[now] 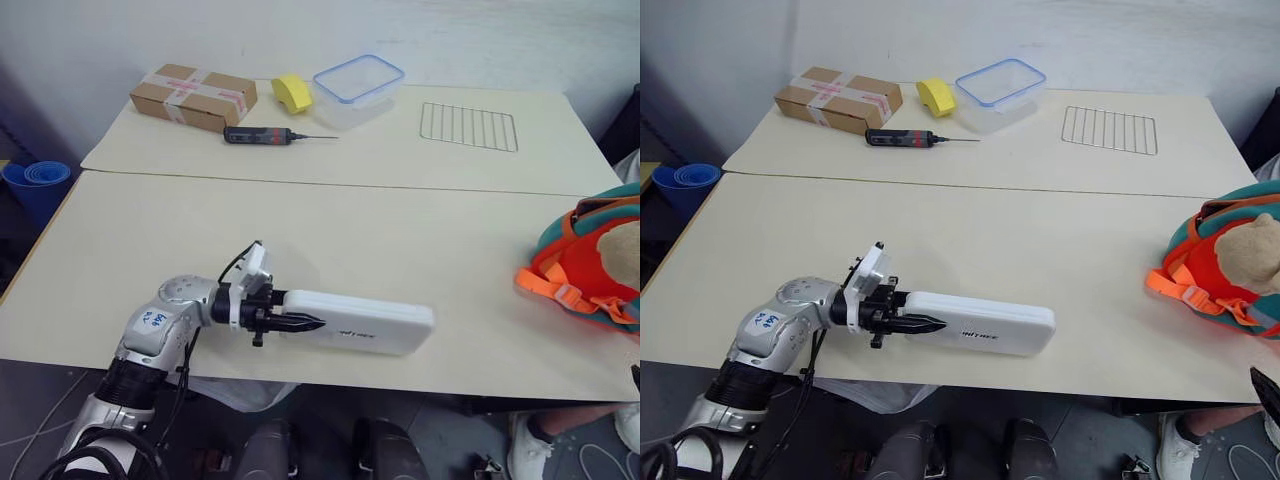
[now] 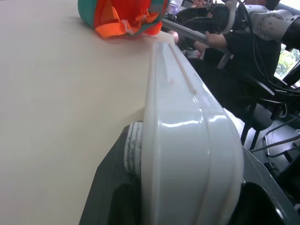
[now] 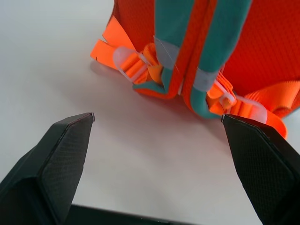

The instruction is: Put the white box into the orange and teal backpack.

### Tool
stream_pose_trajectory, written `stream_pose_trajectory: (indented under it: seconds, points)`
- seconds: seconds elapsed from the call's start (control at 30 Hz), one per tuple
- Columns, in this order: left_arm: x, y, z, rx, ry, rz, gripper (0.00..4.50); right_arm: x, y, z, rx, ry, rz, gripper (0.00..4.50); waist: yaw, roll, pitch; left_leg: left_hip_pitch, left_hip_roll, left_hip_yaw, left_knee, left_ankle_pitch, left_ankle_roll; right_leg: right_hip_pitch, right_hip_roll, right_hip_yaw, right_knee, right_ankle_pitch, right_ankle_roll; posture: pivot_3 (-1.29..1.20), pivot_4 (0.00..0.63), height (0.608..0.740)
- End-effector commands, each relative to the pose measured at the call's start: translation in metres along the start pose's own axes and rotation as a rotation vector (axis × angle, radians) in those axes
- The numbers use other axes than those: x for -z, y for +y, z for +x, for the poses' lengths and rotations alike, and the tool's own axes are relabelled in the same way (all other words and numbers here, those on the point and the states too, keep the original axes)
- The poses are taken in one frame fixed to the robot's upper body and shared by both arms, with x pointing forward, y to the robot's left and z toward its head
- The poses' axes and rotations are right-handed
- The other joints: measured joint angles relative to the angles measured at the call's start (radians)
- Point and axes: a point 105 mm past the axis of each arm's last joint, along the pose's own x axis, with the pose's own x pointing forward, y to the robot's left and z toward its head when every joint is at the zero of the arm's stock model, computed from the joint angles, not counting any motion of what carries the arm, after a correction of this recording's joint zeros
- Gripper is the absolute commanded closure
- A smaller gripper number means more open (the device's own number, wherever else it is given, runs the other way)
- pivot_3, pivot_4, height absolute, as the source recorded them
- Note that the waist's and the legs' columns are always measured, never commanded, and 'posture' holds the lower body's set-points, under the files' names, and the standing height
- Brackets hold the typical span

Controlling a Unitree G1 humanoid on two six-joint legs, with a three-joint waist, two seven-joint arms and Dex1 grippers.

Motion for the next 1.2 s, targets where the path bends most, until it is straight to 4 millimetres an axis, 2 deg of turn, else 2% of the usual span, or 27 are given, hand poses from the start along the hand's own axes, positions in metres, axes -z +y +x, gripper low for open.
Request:
stream_pose_trajectory:
  seconds: [0.03,0.2,0.4,0.67,0.77,0.9,1.0,1.2]
  points:
    - [0.006,-0.005,-0.002,0.031,0.037,0.012,3.05,-0.010,-0.012,-0.008,0.020,-0.005,-0.035,0.00,0.000,0.000,0.000,0.000,0.000,0.000,0.000,0.000,0.000,0.000,0.000,0.000,0.000,0.000,0.000,0.00,0.150,0.740]
    - [-0.004,-0.002,-0.005,0.011,0.013,0.068,3.05,-0.017,-0.033,-0.013,0.070,0.001,-0.045,0.00,0.000,0.000,0.000,0.000,0.000,0.000,0.000,0.000,0.001,0.000,0.000,0.000,0.000,0.000,0.000,0.00,0.150,0.740]
    - [-0.014,-0.008,-0.010,0.019,0.006,0.098,3.05,-0.036,-0.056,0.004,0.110,-0.049,-0.057,0.00,-0.011,0.000,0.000,0.000,0.000,0.000,0.000,0.000,0.001,0.001,0.000,-0.001,0.000,0.000,0.000,0.00,0.150,0.740]
    - [-0.014,-0.014,-0.017,-0.006,0.001,0.065,3.05,-0.061,-0.048,0.074,-0.075,-0.101,-0.009,0.00,-0.028,0.001,0.000,0.000,0.000,0.000,0.002,0.001,0.001,0.001,0.000,-0.001,0.002,0.000,0.000,0.00,0.150,0.740]
    - [-0.017,-0.011,-0.023,-0.033,-0.008,0.047,3.05,-0.065,-0.038,0.101,-0.166,-0.111,0.027,0.00,-0.027,0.001,0.000,0.000,0.000,0.000,0.002,0.001,0.001,0.001,0.001,-0.002,0.002,0.000,0.000,0.00,0.150,0.740]
    - [-0.019,-0.010,-0.030,-0.063,-0.015,0.045,3.05,-0.071,-0.009,0.120,-0.309,-0.143,0.061,0.98,-0.023,0.001,0.001,0.000,0.000,0.000,0.003,0.003,0.001,0.000,0.001,-0.002,0.003,0.000,0.000,0.00,0.150,0.740]
    - [-0.020,-0.008,-0.033,-0.094,-0.030,0.041,3.05,-0.077,0.006,0.125,-0.373,-0.173,0.088,2.08,-0.023,0.001,0.001,-0.001,0.000,-0.001,0.004,0.003,0.001,0.001,0.000,-0.003,0.003,0.000,0.000,0.00,0.150,0.740]
    - [-0.011,-0.002,-0.052,-0.198,-0.065,0.001,3.05,-0.095,0.085,0.135,-0.626,-0.253,0.145,4.19,-0.032,0.002,0.001,-0.001,0.001,-0.001,0.003,0.003,0.000,0.000,0.001,-0.003,0.003,0.000,0.001,0.00,0.150,0.740]
